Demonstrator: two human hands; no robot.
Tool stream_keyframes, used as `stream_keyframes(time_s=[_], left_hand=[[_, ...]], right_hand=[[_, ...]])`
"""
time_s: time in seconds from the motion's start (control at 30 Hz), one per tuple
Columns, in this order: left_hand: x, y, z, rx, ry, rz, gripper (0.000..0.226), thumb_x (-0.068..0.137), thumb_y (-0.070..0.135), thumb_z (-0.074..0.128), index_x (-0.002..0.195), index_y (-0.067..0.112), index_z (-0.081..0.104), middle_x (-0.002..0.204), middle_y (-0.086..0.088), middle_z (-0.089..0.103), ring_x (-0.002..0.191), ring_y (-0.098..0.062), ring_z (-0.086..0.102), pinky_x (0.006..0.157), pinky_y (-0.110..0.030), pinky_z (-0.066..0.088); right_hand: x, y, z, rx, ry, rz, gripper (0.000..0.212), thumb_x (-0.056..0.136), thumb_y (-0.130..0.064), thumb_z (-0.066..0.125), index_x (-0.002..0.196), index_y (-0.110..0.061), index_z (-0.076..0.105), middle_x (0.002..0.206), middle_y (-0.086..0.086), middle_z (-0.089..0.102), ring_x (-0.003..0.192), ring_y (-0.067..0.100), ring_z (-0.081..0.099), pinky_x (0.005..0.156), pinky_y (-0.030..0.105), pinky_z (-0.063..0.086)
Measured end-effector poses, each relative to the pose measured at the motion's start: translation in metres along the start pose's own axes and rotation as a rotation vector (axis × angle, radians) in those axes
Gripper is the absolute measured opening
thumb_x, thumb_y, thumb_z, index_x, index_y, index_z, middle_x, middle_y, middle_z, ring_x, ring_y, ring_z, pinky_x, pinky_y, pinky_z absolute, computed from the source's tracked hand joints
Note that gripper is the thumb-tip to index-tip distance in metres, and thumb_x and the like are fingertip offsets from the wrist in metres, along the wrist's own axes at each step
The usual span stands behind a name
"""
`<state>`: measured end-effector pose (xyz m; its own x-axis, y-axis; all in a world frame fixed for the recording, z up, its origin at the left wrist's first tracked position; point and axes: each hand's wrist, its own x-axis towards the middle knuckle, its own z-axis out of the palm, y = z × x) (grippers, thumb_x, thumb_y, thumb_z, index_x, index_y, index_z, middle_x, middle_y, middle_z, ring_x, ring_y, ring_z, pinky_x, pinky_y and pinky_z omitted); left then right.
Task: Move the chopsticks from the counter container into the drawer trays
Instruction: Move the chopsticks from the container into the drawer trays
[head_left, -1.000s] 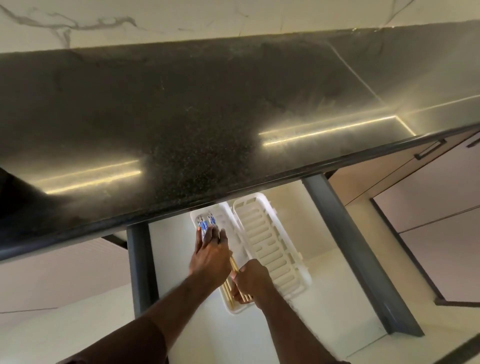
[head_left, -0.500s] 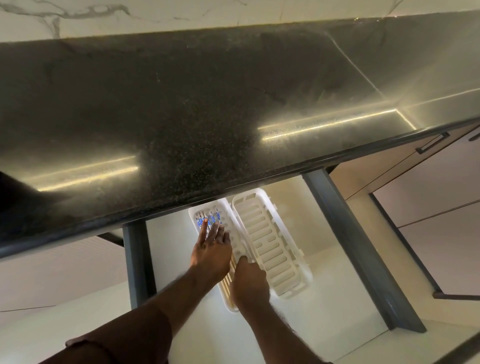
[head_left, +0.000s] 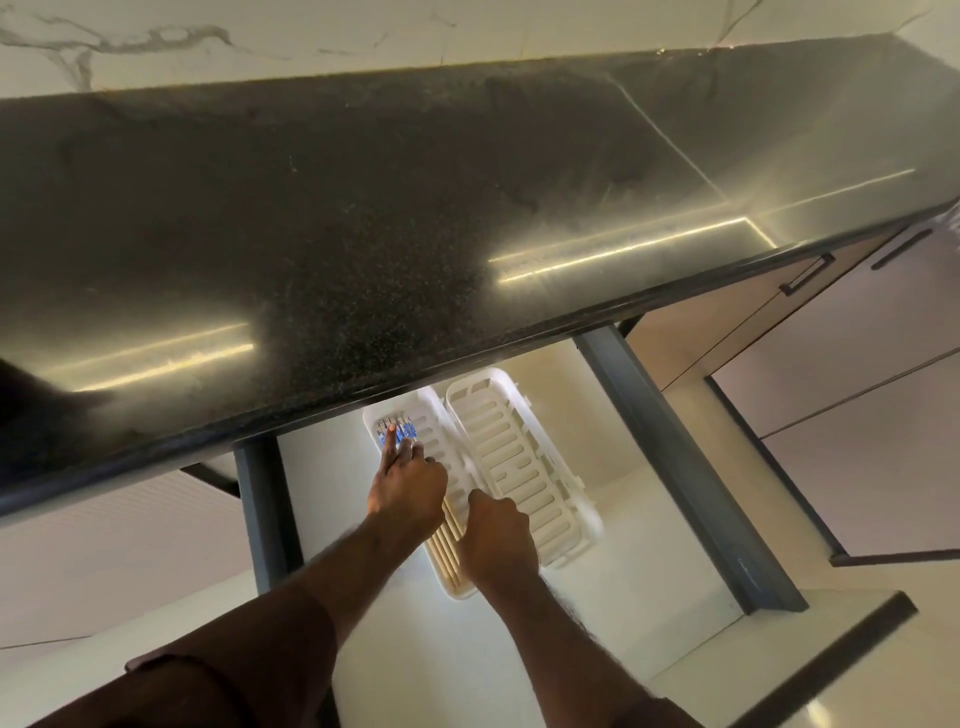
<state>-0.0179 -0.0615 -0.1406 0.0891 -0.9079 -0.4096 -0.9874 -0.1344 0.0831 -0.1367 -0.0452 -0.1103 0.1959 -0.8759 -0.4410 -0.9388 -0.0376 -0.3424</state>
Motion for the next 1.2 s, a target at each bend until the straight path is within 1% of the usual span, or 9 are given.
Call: stream_keyframes(time_s=[0.07, 0.2, 0.5, 0.67, 0.83, 0.93, 1.03, 1.1, 1.2], left_hand=[[-0.007, 0.003, -0.007, -0.048, 0.027, 0.023, 0.042, 0.093, 0.035, 0.061, 0.131, 0.016, 0.057, 0.135, -0.001, 0.061, 0.13, -0.024, 0.052, 0.12, -0.045, 0.021], [-0.034, 0.013, -0.029, -0.22, 0.096, 0.02, 0.044, 0.091, 0.029, 0.065, 0.131, 0.015, 0.056, 0.135, -0.001, 0.06, 0.123, -0.024, 0.058, 0.115, -0.045, 0.033], [-0.127, 0.022, -0.091, -0.59, 0.396, 0.063, 0.04, 0.095, 0.02, 0.059, 0.135, 0.018, 0.054, 0.138, -0.003, 0.058, 0.12, -0.024, 0.059, 0.097, -0.039, 0.049], [-0.192, 0.018, -0.137, -0.682, 0.589, 0.057, 0.044, 0.096, 0.024, 0.058, 0.139, 0.019, 0.05, 0.142, -0.004, 0.055, 0.123, -0.025, 0.058, 0.095, -0.037, 0.049], [-0.252, -0.001, -0.176, -0.69, 0.767, 0.097, 0.044, 0.094, 0.017, 0.061, 0.137, 0.013, 0.053, 0.143, -0.007, 0.053, 0.126, -0.023, 0.057, 0.101, -0.03, 0.044], [-0.284, -0.026, -0.196, -0.668, 0.84, 0.059, 0.045, 0.093, 0.016, 0.063, 0.136, 0.012, 0.054, 0.141, -0.009, 0.054, 0.124, -0.02, 0.057, 0.097, -0.019, 0.037], [-0.309, -0.055, -0.212, -0.633, 0.914, 0.018, 0.045, 0.092, 0.018, 0.064, 0.135, 0.011, 0.055, 0.139, -0.012, 0.056, 0.118, -0.024, 0.062, 0.101, -0.025, 0.041], [-0.321, -0.077, -0.219, -0.637, 0.946, -0.007, 0.045, 0.092, 0.019, 0.064, 0.135, 0.011, 0.055, 0.139, -0.013, 0.055, 0.118, -0.026, 0.062, 0.103, -0.036, 0.047], [-0.332, -0.112, -0.223, -0.635, 0.988, -0.039, 0.045, 0.092, 0.02, 0.064, 0.136, 0.011, 0.054, 0.14, -0.012, 0.056, 0.113, -0.024, 0.065, 0.093, -0.024, 0.047]], right_hand=[[-0.005, 0.001, -0.008, -0.046, 0.168, -0.068, 0.02, 0.085, -0.016, 0.068, 0.102, -0.007, 0.063, 0.097, 0.011, 0.07, 0.084, 0.025, 0.068, 0.072, 0.025, 0.051], [-0.023, -0.002, -0.03, -0.001, 0.108, -0.044, 0.028, 0.092, -0.029, 0.062, 0.116, -0.015, 0.057, 0.113, 0.002, 0.068, 0.101, 0.02, 0.066, 0.093, 0.029, 0.048], [-0.099, -0.021, -0.099, 0.165, 0.329, -0.144, 0.03, 0.089, -0.02, 0.068, 0.118, -0.014, 0.065, 0.115, 0.006, 0.071, 0.101, 0.025, 0.068, 0.09, 0.035, 0.053], [-0.161, -0.042, -0.136, 0.255, 0.455, -0.263, 0.03, 0.09, -0.021, 0.067, 0.12, -0.016, 0.065, 0.118, 0.003, 0.07, 0.102, 0.021, 0.067, 0.087, 0.03, 0.053], [-0.207, -0.077, -0.169, 0.351, 0.58, -0.438, 0.017, 0.091, -0.017, 0.065, 0.108, -0.015, 0.068, 0.102, 0.003, 0.073, 0.092, 0.017, 0.068, 0.071, 0.019, 0.044], [-0.224, -0.109, -0.182, 0.38, 0.611, -0.554, 0.014, 0.091, -0.016, 0.064, 0.104, -0.015, 0.069, 0.095, 0.001, 0.074, 0.088, 0.016, 0.068, 0.072, 0.022, 0.05], [-0.231, -0.144, -0.185, 0.376, 0.618, -0.63, 0.011, 0.09, -0.019, 0.063, 0.1, -0.02, 0.068, 0.089, -0.003, 0.073, 0.081, 0.014, 0.067, 0.072, 0.027, 0.053], [-0.233, -0.17, -0.182, 0.368, 0.614, -0.685, 0.01, 0.09, -0.02, 0.064, 0.099, -0.022, 0.068, 0.086, -0.006, 0.073, 0.075, 0.01, 0.064, 0.066, 0.018, 0.047], [-0.235, -0.209, -0.173, 0.365, 0.588, -0.747, 0.01, 0.089, -0.021, 0.065, 0.098, -0.023, 0.068, 0.083, -0.008, 0.072, 0.066, 0.002, 0.057, 0.055, 0.001, 0.032]])
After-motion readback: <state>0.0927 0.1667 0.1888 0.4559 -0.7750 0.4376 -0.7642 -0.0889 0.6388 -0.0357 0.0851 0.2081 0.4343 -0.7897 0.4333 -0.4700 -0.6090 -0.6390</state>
